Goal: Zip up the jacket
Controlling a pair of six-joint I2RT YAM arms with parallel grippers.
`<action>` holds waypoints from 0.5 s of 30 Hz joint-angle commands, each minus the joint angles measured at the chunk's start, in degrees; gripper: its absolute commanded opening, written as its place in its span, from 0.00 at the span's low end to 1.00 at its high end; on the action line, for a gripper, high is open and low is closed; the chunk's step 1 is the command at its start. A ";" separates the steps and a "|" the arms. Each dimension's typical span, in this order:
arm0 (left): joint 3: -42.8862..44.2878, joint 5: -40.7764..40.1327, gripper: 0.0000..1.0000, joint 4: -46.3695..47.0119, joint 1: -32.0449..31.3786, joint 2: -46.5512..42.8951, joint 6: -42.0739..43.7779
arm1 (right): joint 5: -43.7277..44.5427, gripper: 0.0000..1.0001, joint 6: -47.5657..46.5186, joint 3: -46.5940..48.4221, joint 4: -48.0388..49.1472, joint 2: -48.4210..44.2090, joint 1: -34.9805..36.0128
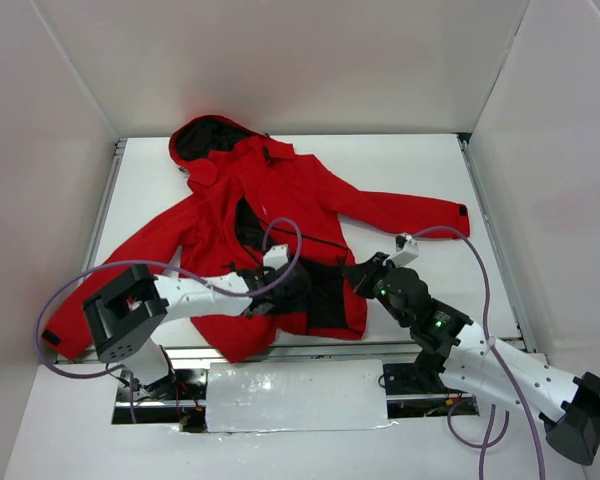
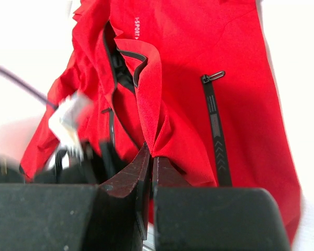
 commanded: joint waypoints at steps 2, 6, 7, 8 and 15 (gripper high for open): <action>-1.04 2.33 0.76 0.60 7.46 9.50 7.18 | 0.26 0.00 -2.06 3.29 -0.52 0.85 -1.14; 5.55 -2.23 0.77 -4.23 11.07 13.20 10.17 | -2.37 0.00 -2.76 4.08 1.50 2.79 -1.85; 6.18 -2.86 0.77 -5.19 10.72 13.20 10.35 | -2.81 0.00 -2.68 4.34 1.42 3.23 -1.85; 6.44 -3.30 0.77 -5.81 10.29 12.16 10.53 | -3.43 0.00 -2.94 4.69 1.33 3.67 -1.85; 7.41 -8.31 0.77 -14.61 1.24 7.14 6.84 | -4.57 0.00 -3.47 4.43 1.33 3.41 -2.11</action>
